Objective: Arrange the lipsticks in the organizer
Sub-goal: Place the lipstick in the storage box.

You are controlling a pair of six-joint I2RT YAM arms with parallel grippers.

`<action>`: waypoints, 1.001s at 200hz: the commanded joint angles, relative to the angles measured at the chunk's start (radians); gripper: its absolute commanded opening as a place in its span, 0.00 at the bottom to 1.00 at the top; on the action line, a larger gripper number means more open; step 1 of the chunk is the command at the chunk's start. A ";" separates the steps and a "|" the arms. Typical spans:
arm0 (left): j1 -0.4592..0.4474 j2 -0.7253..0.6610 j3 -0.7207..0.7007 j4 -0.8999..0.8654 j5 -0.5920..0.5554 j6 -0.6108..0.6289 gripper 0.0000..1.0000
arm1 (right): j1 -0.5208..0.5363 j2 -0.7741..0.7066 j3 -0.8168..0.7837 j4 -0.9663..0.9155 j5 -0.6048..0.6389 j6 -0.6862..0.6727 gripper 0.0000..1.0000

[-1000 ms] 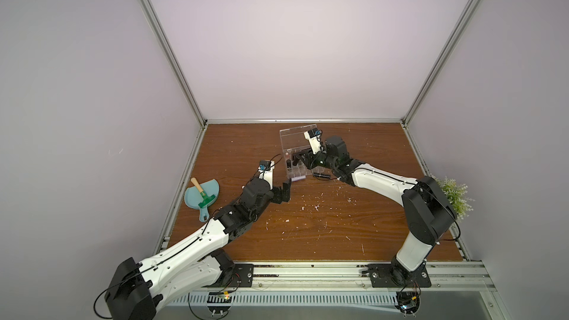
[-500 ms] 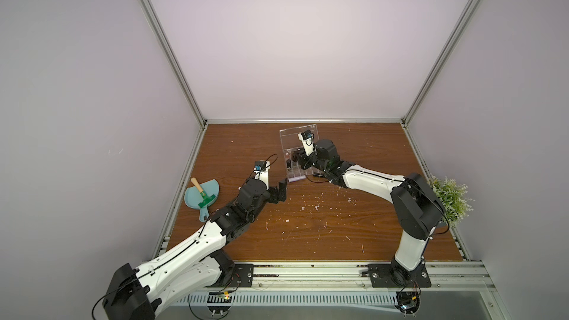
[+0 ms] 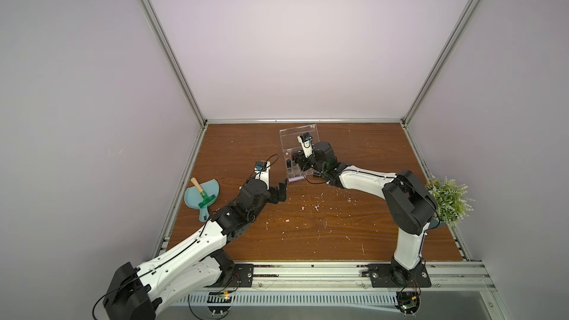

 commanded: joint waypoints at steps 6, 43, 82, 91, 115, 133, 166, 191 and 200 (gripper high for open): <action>0.011 0.010 0.023 -0.010 -0.001 0.009 0.98 | 0.005 -0.006 0.000 0.048 0.005 -0.008 0.11; 0.011 0.015 0.024 -0.010 0.002 0.010 0.98 | 0.006 0.010 0.010 0.048 -0.011 0.001 0.12; 0.011 0.020 0.023 -0.008 0.005 0.008 0.98 | 0.007 0.041 0.030 0.040 -0.024 0.009 0.11; 0.011 0.020 0.021 -0.007 0.009 0.007 0.98 | 0.007 0.045 0.033 0.042 -0.029 0.013 0.11; 0.011 0.018 0.015 -0.003 0.012 0.004 0.98 | 0.008 0.055 0.037 0.038 -0.027 0.013 0.11; 0.011 0.018 0.011 -0.001 0.013 0.003 0.98 | 0.008 0.066 0.044 0.033 -0.022 0.011 0.11; 0.011 0.036 0.016 -0.006 0.030 0.013 0.98 | 0.008 0.076 0.058 0.026 -0.030 0.013 0.30; 0.011 0.086 0.038 -0.022 0.078 0.047 0.98 | 0.008 0.046 0.041 0.033 -0.039 0.018 0.60; 0.011 0.112 0.047 -0.033 0.092 0.057 0.98 | 0.008 0.024 0.024 0.043 -0.039 0.019 0.67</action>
